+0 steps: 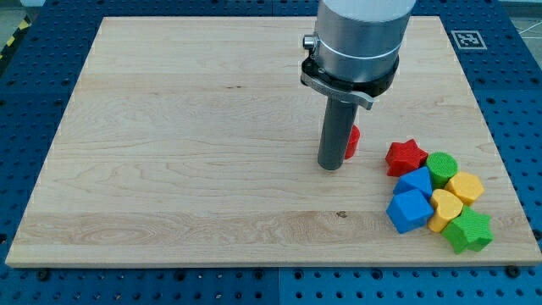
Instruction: Move the red circle towards the center
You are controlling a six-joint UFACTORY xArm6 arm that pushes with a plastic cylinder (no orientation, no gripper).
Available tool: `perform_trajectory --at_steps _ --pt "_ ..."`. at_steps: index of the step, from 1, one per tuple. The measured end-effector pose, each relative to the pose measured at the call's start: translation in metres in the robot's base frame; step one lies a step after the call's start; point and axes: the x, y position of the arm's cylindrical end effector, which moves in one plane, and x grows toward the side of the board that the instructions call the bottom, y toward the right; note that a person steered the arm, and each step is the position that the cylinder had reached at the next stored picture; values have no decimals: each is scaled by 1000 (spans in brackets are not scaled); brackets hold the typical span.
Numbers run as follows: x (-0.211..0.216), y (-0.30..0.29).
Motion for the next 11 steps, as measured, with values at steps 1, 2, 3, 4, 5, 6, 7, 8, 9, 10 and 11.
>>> perform_trajectory --at_steps 1,2,3,4,5,6,7,8,9,10,11 --pt "10 2" --pt "28 43" --pt "28 43" --pt "-4 43" --pt "-40 39" --pt "-74 33" --pt "-96 20" --pt "-94 7" --pt "-90 63" --pt "-90 68" --pt "-88 68"
